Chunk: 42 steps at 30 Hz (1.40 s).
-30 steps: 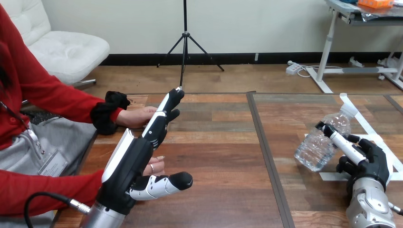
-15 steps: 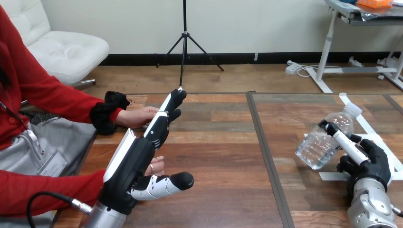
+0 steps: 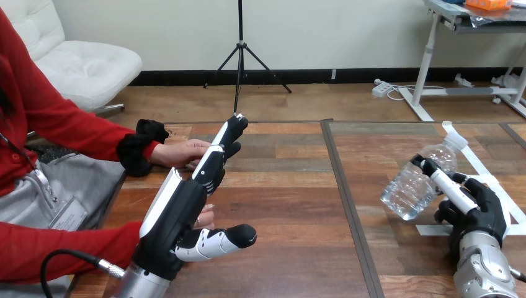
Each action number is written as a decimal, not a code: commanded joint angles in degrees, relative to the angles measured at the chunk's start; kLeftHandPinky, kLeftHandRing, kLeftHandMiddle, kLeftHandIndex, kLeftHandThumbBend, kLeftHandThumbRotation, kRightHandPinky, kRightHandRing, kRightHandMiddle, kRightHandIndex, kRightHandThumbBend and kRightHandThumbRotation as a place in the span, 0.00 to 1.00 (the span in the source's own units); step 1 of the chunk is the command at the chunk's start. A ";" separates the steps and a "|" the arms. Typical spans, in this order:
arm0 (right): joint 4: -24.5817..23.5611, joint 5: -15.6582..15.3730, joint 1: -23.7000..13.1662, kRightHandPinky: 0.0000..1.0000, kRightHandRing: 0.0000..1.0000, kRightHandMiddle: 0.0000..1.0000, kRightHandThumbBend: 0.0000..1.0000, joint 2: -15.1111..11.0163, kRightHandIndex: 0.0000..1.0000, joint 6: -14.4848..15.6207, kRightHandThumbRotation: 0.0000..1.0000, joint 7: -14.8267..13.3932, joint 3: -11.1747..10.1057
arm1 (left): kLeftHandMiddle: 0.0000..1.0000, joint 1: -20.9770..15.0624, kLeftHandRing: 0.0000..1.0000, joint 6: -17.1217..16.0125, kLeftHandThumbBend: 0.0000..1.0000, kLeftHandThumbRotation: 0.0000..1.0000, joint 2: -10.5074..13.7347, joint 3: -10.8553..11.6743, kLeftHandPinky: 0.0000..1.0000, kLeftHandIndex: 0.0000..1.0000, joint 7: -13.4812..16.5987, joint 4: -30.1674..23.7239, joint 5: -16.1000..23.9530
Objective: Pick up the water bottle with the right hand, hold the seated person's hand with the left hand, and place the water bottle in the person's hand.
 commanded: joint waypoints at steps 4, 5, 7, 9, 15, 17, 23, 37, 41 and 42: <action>-4.64 -0.19 -2.28 0.00 0.04 0.07 0.57 0.36 0.08 -3.99 0.00 2.61 1.09 | 1.00 -3.82 1.00 -0.50 1.00 0.75 -0.30 0.50 0.97 1.00 0.37 0.40 0.52; -4.89 -0.37 -2.17 0.00 0.03 0.07 0.57 0.51 0.08 -4.46 0.00 2.92 1.32 | 1.00 -3.82 1.00 -0.40 1.00 0.75 -0.29 0.56 0.97 1.00 0.47 0.42 0.71; -5.29 -0.35 -2.08 0.00 0.03 0.07 0.56 0.74 0.08 -4.76 0.00 3.58 1.48 | 1.00 -3.79 1.00 -0.20 1.00 0.75 -0.32 0.60 0.97 1.00 0.59 0.37 0.91; -5.49 -0.19 -2.11 0.00 0.03 0.07 0.58 0.84 0.07 -4.60 0.00 3.95 1.48 | 1.00 -3.83 1.00 -0.14 1.00 0.75 -0.41 0.60 0.97 1.00 0.63 0.41 0.96; -6.89 -0.27 -1.56 0.00 0.03 0.07 0.59 1.21 0.07 -5.11 0.00 5.81 2.38 | 1.00 -4.21 1.00 -1.60 1.00 0.75 -0.67 1.03 0.97 1.00 1.64 1.34 2.29; -7.65 -0.07 -1.24 0.00 0.03 0.07 0.58 1.49 0.07 -5.52 0.00 7.05 2.59 | 1.00 -4.15 1.00 -1.11 1.00 0.75 -0.71 0.92 0.98 1.00 1.56 1.23 1.91; -9.75 -0.53 -0.21 0.00 0.03 0.07 0.56 1.99 0.07 -6.50 0.00 8.58 3.80 | 1.00 -4.18 1.00 -0.64 1.00 0.75 -0.81 0.88 0.98 1.00 1.54 1.32 1.66; -14.90 -1.13 2.67 0.00 0.04 0.07 0.52 2.75 0.07 -8.02 0.00 11.85 6.25 | 1.00 -4.57 1.00 -1.03 1.00 0.75 -0.86 1.31 1.00 1.00 2.31 2.12 2.54; -16.27 -1.98 3.66 0.01 0.04 0.07 0.52 2.65 0.07 -8.81 0.00 12.39 7.32 | 1.00 -4.69 1.00 -0.62 1.00 0.75 -0.96 1.13 1.00 1.00 1.88 2.20 1.73; -16.48 -2.09 3.83 0.01 0.04 0.07 0.52 2.61 0.07 -9.01 0.00 12.56 7.49 | 1.00 -4.76 1.00 -0.57 1.00 0.74 -0.97 1.07 1.00 1.00 1.75 2.27 1.55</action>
